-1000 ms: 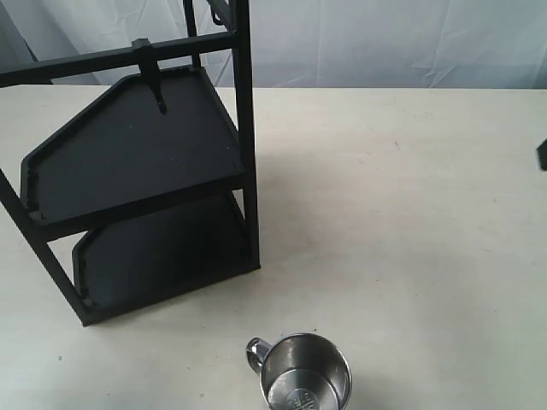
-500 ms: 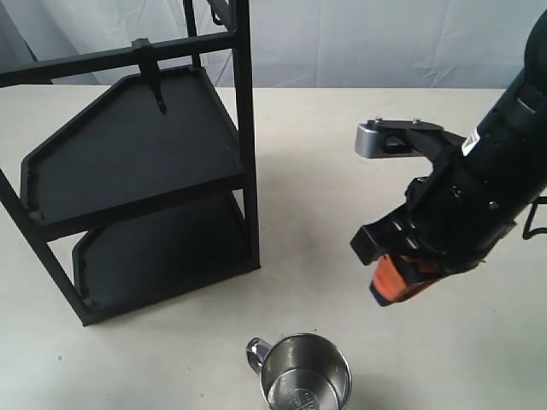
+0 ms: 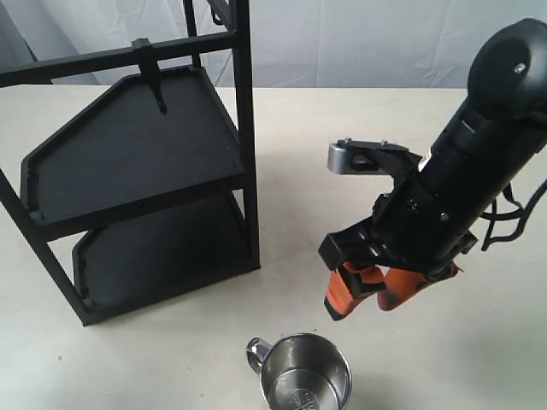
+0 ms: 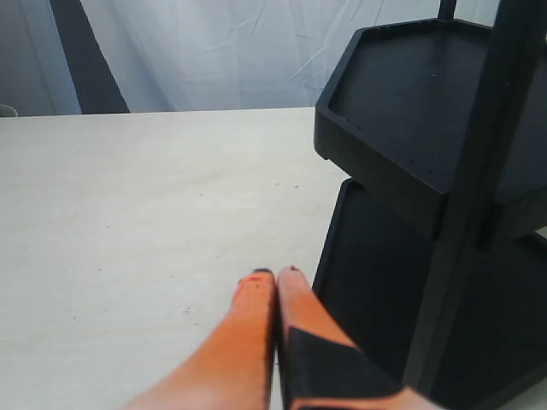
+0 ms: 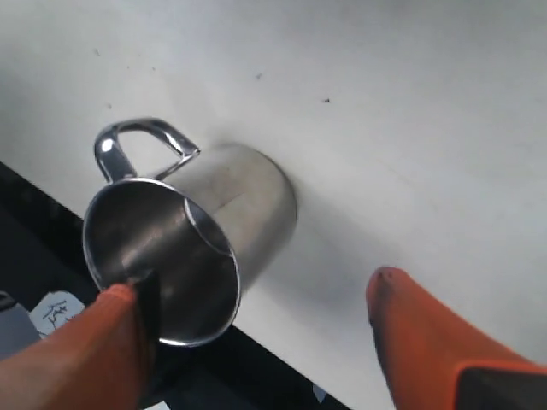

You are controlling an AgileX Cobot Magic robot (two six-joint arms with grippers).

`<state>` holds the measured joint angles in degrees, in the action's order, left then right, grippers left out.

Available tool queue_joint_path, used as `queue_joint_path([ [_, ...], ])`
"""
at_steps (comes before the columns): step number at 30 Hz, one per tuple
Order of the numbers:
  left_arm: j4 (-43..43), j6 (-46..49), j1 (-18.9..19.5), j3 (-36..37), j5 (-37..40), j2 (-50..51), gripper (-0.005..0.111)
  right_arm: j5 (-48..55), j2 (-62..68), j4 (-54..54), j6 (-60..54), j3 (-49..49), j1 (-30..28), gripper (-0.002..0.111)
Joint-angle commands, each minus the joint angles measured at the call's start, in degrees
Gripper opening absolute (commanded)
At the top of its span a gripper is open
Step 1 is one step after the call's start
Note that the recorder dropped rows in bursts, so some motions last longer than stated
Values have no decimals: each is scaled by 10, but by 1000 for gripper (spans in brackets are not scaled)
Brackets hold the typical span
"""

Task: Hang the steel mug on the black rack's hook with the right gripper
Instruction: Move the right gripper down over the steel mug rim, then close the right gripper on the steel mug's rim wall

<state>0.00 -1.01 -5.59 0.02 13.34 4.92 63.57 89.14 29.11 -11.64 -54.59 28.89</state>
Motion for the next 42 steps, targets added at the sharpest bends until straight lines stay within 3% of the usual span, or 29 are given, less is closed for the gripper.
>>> queue_joint_path([
  [1, -6, 1, -2, 0, -1, -3, 1, 6, 22, -8, -5, 1, 38, 66],
  [8, -6, 1, -2, 0, -1, -3, 1, -38, 43, -18, -4, 1, 99, 66],
  [19, -6, 1, -2, 0, -1, -3, 1, -63, 104, -32, -4, 1, 119, 65],
  [21, -6, 1, -2, 0, -1, -3, 1, -64, 108, -32, -4, 1, 119, 58],
  [28, -6, 1, -2, 0, -1, -3, 1, -59, 111, -22, -8, 1, 119, -1],
  [37, -4, 1, -2, 0, -1, -3, 1, -56, 61, 160, -239, -1, 118, 0],
  [42, -4, 1, -2, 0, -1, -3, 1, -64, 19, 212, -307, -1, 118, 0],
])
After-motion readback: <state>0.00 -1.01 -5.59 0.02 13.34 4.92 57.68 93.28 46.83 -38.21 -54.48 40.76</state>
